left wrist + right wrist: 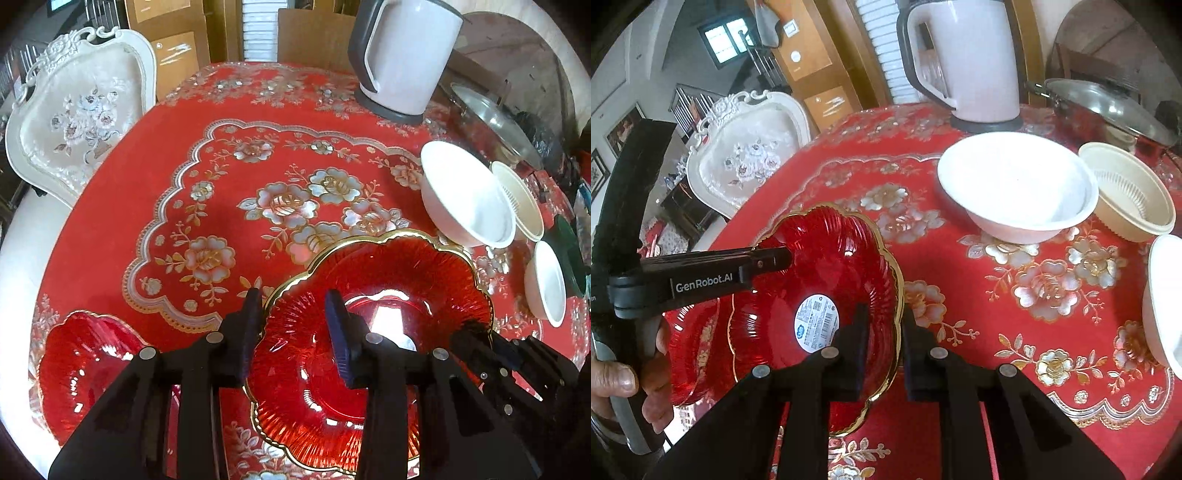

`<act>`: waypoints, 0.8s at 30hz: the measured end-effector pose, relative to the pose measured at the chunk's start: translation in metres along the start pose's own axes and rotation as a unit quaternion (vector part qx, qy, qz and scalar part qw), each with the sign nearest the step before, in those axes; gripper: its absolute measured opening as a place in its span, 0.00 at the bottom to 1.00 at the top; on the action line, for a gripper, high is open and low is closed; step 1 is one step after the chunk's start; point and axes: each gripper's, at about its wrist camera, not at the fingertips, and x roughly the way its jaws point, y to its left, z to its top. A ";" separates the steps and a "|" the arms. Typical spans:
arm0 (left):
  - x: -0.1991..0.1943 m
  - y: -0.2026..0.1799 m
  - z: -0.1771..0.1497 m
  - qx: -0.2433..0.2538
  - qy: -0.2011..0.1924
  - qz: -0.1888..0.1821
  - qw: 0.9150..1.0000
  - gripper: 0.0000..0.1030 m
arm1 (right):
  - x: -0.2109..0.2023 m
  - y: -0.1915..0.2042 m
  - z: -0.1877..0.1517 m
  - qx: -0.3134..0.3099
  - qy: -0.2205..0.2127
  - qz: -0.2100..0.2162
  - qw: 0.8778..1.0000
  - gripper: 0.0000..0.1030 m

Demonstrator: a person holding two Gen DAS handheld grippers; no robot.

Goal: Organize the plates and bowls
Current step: 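Lift the stickered plate and lower it into the red wedding bowl, open left gripper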

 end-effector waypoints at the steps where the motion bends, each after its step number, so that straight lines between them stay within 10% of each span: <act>1: -0.002 0.002 -0.001 0.000 -0.001 0.001 1.000 0.34 | -0.001 0.001 0.000 0.000 -0.001 0.003 1.000 0.14; 24: -0.078 0.089 -0.039 -0.089 -0.046 0.025 0.995 0.34 | -0.007 0.076 0.019 -0.063 -0.003 0.067 0.996 0.14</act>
